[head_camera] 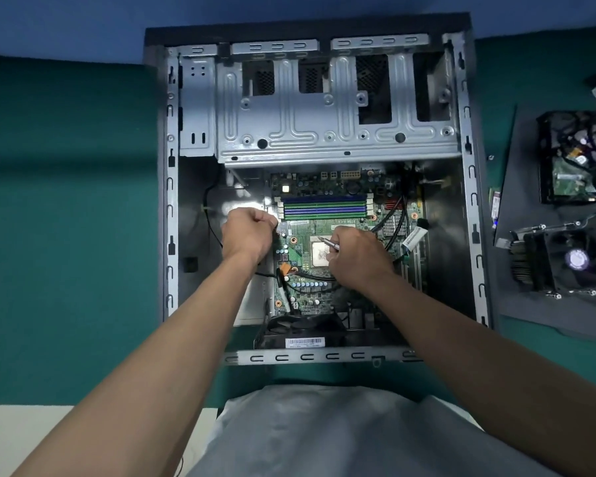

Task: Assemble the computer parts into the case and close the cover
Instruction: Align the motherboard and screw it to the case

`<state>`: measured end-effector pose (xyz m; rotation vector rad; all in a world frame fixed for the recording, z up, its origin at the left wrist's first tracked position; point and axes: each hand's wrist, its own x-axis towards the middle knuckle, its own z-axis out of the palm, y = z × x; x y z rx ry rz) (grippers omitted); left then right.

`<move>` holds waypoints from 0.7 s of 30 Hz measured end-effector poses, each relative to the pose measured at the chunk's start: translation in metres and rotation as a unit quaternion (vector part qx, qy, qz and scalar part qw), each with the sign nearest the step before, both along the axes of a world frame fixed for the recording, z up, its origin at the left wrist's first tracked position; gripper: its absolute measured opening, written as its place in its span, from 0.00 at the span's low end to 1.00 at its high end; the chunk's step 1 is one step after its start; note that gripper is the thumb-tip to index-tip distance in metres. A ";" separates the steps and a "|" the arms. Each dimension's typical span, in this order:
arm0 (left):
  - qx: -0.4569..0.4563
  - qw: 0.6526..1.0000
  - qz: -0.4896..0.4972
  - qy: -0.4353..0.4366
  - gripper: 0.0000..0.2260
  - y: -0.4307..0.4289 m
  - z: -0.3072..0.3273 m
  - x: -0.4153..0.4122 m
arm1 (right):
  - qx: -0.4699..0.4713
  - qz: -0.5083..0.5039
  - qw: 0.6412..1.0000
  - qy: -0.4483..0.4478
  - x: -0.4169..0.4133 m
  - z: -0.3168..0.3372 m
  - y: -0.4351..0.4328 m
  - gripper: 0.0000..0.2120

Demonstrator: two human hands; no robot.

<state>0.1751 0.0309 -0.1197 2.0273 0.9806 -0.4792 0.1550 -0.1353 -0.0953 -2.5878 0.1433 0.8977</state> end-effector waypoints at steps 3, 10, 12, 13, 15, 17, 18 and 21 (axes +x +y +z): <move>0.070 0.995 -0.070 -0.008 0.11 -0.004 0.002 -0.004 | 0.013 -0.004 1.000 0.008 0.001 0.001 -0.001 0.03; 0.217 0.932 -0.272 -0.099 0.06 -0.005 0.011 -0.014 | 0.069 -0.015 0.997 -0.011 0.006 0.013 -0.003 0.09; 0.228 0.920 -0.299 -0.115 0.06 -0.004 0.012 -0.015 | 0.079 0.006 0.997 -0.020 0.014 0.020 -0.002 0.16; 0.229 0.915 -0.309 -0.122 0.06 -0.004 0.012 -0.016 | 0.079 0.022 0.996 -0.023 0.018 0.023 -0.002 0.18; 0.228 0.909 -0.324 -0.129 0.06 -0.001 0.011 -0.017 | 0.089 0.050 0.994 -0.048 0.026 0.029 -0.002 0.18; 0.220 0.909 -0.329 -0.129 0.06 0.002 0.010 -0.016 | 0.111 0.059 0.989 -0.080 0.033 0.033 0.000 0.14; 0.212 0.912 -0.326 -0.128 0.06 0.003 0.010 -0.015 | 0.122 0.058 0.986 -0.094 0.037 0.035 0.001 0.12; 0.191 0.927 -0.300 -0.120 0.08 0.002 0.010 -0.013 | 0.141 0.047 0.981 -0.123 0.047 0.040 0.005 0.09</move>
